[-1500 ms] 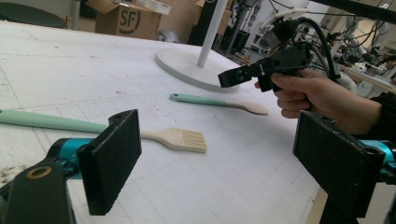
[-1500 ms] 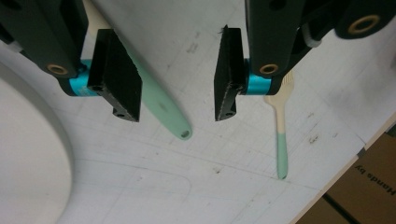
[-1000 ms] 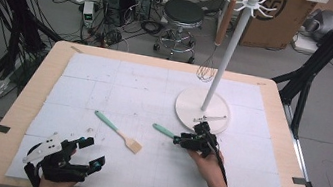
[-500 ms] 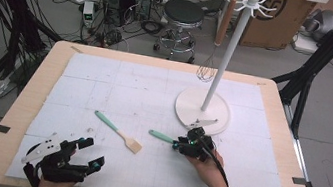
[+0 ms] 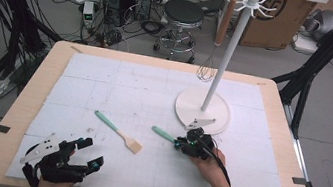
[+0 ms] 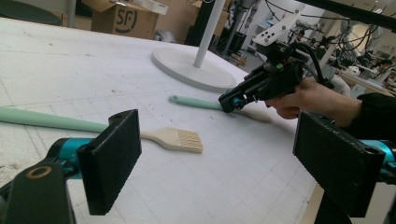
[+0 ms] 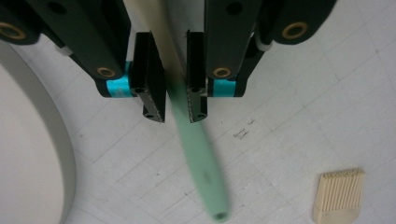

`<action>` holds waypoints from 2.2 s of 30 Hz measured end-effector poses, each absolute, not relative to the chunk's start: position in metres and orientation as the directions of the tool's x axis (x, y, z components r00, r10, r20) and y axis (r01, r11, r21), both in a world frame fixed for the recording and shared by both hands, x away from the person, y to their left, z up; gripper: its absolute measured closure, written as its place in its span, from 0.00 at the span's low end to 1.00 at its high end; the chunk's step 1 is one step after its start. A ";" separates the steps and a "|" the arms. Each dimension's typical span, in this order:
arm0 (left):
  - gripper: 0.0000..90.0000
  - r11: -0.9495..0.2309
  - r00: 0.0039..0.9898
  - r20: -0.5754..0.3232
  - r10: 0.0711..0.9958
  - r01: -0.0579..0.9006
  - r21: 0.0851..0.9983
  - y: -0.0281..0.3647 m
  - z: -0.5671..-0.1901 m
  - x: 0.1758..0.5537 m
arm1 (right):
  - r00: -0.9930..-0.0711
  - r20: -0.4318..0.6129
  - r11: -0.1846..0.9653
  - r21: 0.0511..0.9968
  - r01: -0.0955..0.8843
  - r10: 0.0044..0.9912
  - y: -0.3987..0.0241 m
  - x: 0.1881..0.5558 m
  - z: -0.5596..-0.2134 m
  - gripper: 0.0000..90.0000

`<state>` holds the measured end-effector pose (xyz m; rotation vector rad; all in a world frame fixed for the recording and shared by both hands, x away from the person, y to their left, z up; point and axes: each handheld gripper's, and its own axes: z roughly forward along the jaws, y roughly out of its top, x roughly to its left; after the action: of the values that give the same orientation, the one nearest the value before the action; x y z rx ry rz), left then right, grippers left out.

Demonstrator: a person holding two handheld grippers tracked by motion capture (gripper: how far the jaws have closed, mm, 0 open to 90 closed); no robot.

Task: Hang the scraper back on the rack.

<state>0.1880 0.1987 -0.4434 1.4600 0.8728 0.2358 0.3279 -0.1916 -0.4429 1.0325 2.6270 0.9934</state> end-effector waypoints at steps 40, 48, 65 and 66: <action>0.18 0.150 0.681 -0.369 0.633 0.360 0.921 0.199 -0.443 0.187 | -0.687 0.513 -0.158 0.844 0.512 0.515 -0.255 0.314 -0.398 0.90; 0.18 0.151 0.685 -0.373 0.626 0.363 0.919 0.199 -0.444 0.188 | -0.710 0.535 -0.300 0.844 0.444 0.457 -0.271 0.315 -0.378 0.90; 0.18 0.147 0.680 -0.372 0.632 0.366 0.919 0.200 -0.444 0.187 | -0.725 0.515 -0.421 0.843 0.334 0.456 -0.291 0.314 -0.331 0.90; 0.18 0.145 0.681 -0.369 0.633 0.364 0.920 0.200 -0.444 0.187 | -0.727 0.511 -0.426 0.845 0.325 0.459 -0.293 0.314 -0.329 0.90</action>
<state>0.1870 0.2001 -0.4444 1.4668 0.8768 0.2347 0.3137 -0.2925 -0.3287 1.1213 1.6326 2.3242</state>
